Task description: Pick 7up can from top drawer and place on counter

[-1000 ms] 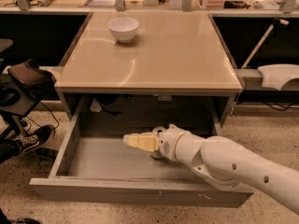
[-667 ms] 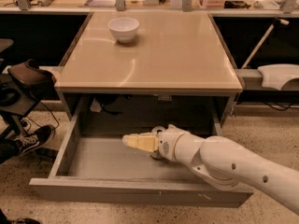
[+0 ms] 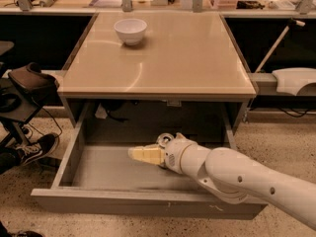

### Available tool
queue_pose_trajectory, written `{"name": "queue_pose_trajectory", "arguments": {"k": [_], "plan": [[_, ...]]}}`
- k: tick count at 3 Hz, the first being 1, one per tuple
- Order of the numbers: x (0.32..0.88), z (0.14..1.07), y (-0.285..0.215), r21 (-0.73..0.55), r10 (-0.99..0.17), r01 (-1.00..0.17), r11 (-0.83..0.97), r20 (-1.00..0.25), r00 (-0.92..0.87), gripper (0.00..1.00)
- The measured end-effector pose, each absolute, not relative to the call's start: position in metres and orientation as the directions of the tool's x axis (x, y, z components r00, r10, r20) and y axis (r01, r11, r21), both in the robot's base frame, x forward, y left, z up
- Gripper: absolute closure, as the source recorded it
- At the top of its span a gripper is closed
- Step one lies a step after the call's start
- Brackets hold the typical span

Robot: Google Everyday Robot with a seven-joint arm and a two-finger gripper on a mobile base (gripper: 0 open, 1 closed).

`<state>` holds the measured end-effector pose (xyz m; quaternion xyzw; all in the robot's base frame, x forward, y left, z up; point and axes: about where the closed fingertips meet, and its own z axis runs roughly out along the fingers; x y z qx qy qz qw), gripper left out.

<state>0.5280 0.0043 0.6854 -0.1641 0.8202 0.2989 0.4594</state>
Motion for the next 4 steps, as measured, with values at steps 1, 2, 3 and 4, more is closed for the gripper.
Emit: {"name": "queue_pose_trajectory", "arguments": {"k": [1,2,3,4], "plan": [[0.5280,0.6854,0.0043,0.340,0.005,-0.544,0.767,-0.852,-0.524,0.16],[0.5280,0.6854,0.0043,0.340,0.005,-0.544,0.767,-0.852,-0.524,0.39],[0.5280,0.6854,0.0044,0.340,0.005,-0.544,0.767,-0.852,-0.524,0.63],[0.5280,0.6854,0.0045,0.340,0.006,-0.544,0.767,-0.851,-0.524,0.86]]}}
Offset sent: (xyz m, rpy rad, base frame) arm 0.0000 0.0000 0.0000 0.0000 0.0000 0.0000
